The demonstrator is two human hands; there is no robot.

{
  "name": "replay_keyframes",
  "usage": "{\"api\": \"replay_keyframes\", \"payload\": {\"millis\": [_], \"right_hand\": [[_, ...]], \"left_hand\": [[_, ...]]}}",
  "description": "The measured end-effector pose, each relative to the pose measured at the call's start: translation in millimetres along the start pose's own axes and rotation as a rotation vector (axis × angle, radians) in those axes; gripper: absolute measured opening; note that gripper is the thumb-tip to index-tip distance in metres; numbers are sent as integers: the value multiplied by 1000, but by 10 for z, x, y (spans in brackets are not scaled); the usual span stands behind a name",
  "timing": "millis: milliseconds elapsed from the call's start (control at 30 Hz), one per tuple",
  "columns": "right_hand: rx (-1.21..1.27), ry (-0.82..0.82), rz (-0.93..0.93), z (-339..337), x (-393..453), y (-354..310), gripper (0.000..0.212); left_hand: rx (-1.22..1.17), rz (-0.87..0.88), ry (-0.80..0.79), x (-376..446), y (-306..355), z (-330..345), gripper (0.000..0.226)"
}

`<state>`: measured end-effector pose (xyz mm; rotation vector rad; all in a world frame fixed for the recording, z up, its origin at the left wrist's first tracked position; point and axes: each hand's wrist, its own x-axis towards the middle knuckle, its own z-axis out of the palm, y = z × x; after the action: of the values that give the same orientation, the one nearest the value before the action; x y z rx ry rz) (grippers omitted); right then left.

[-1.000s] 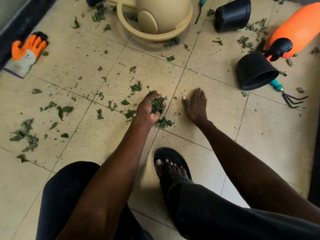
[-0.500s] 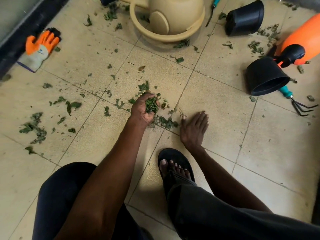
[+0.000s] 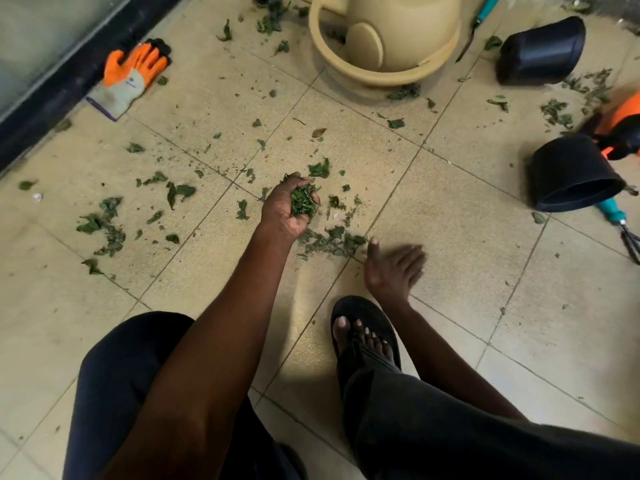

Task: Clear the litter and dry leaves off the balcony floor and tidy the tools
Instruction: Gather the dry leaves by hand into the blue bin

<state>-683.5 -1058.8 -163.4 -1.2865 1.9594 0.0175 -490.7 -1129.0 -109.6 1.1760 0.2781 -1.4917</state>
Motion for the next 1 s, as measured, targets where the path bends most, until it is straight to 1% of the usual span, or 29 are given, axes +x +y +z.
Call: {"api": "replay_keyframes", "payload": {"millis": [100, 167, 267, 333, 400, 433, 467, 500, 567, 633, 700, 767, 833, 867, 933, 1000], "right_hand": [[-58, -93, -12, 186, -178, -46, 102], [-98, -112, -48, 297, -194, -237, 105], [-129, -142, -96, 365, -101, -545, 104], [-113, -133, -208, 373, -23, -671, 99], [-42, -92, -334, 320, 44, -645, 91], [-18, -42, -338, 278, 45, -583, 89], [-5, 12, -282, 247, 21, -493, 91], [17, 40, -184, 229, -20, -392, 93], [73, -6, -15, 259, -136, -251, 97], [53, -43, 11, 363, -195, -268, 99], [59, -50, -15, 428, -131, -468, 103], [76, -66, -77, 473, -18, -700, 102], [60, -60, -228, 529, 52, -829, 98], [91, -48, -316, 540, 78, -850, 95], [167, 29, -425, 497, 161, -809, 87], [173, 153, -388, 380, 304, -743, 82]], "left_hand": [[-29, 9, 20, -18, 39, -34, 20], [-47, 6, 26, -34, 59, -34, 21], [-63, 7, 3, -86, 64, -4, 23], [-64, 18, -10, -108, 75, -11, 25], [-67, 24, -15, -118, 98, -41, 25], [-76, 26, -11, -117, 117, -59, 24], [-89, 31, 0, -119, 145, -86, 23], [-94, 37, 15, -118, 172, -113, 23], [-86, 47, 44, -110, 224, -168, 21], [-79, 54, 59, -109, 250, -196, 20], [-87, 55, 55, -110, 248, -193, 21], [-98, 60, 52, -122, 243, -177, 22], [-101, 60, 40, -147, 239, -168, 23], [-98, 59, 37, -158, 240, -170, 24], [-97, 61, 33, -162, 261, -186, 24], [-116, 68, 29, -157, 296, -224, 25]]}}
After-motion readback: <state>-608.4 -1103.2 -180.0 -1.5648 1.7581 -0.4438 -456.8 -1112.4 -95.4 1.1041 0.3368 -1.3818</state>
